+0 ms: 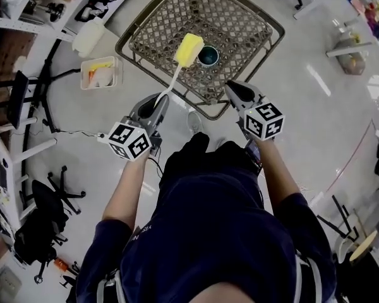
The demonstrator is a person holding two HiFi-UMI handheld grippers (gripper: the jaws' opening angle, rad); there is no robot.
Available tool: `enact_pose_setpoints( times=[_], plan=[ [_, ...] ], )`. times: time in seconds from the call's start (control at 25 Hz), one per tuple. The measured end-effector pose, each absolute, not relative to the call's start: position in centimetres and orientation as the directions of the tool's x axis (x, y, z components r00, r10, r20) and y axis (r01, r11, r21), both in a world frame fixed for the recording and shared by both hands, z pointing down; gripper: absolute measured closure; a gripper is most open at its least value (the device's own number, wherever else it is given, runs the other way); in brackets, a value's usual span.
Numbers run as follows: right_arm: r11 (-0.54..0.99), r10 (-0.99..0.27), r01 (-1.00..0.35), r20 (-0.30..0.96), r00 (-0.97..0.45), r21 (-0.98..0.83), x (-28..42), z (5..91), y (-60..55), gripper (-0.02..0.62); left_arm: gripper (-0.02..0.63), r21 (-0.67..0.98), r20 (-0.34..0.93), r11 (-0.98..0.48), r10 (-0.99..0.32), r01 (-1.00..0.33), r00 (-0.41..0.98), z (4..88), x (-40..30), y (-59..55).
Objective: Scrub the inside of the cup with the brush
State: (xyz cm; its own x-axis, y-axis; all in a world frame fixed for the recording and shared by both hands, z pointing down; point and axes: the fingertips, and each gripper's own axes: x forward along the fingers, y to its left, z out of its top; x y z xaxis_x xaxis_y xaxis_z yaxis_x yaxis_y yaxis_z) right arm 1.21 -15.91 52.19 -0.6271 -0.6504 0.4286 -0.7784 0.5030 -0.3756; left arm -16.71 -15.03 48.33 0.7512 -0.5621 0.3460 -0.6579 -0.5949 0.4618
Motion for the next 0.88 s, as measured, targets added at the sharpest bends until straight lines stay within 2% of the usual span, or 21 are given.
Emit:
enact_pose_setpoints(
  times=[0.08, 0.12, 0.16, 0.2, 0.32, 0.72, 0.88],
  plan=[
    [0.498, -0.652, -0.789, 0.445, -0.614, -0.359, 1.3, 53.8, -17.2, 0.582, 0.571, 0.451, 0.365, -0.605, -0.546, -0.656, 0.755, 48.9, -16.8, -16.2],
    [0.496, -0.650, -0.793, 0.453, -0.609, -0.354, 1.4, 54.6, -17.8, 0.552, 0.570, 0.447, 0.374, -0.610, -0.538, -0.655, 0.756, 49.2, -16.8, -16.6],
    [0.494, -0.648, -0.796, 0.461, -0.606, -0.350, 1.5, 55.5, -18.3, 0.483, 0.571, 0.443, 0.384, -0.613, -0.530, -0.654, 0.756, 49.5, -16.7, -16.9],
    [0.493, -0.647, -0.798, 0.468, -0.603, -0.347, 1.6, 56.3, -18.9, 0.447, 0.571, 0.439, 0.395, -0.616, -0.522, -0.654, 0.756, 49.8, -16.6, -17.2],
    [0.511, -0.638, -0.795, 0.475, -0.606, -0.328, 1.4, 58.5, -20.5, 0.379, 0.571, 0.431, 0.429, -0.613, -0.506, -0.662, 0.748, 50.6, -16.7, -17.8],
    [0.654, -0.576, -0.726, 0.482, -0.660, -0.212, -0.4, 65.4, -25.9, 0.261, 0.569, 0.383, 0.519, -0.573, -0.515, -0.725, 0.682, 53.1, -15.7, -18.4],
    [0.713, -0.539, -0.683, 0.499, -0.678, -0.158, -1.6, 68.2, -26.6, 0.238, 0.570, 0.373, 0.550, -0.568, -0.502, -0.734, 0.668, 54.4, -15.3, -18.4]
  ],
)
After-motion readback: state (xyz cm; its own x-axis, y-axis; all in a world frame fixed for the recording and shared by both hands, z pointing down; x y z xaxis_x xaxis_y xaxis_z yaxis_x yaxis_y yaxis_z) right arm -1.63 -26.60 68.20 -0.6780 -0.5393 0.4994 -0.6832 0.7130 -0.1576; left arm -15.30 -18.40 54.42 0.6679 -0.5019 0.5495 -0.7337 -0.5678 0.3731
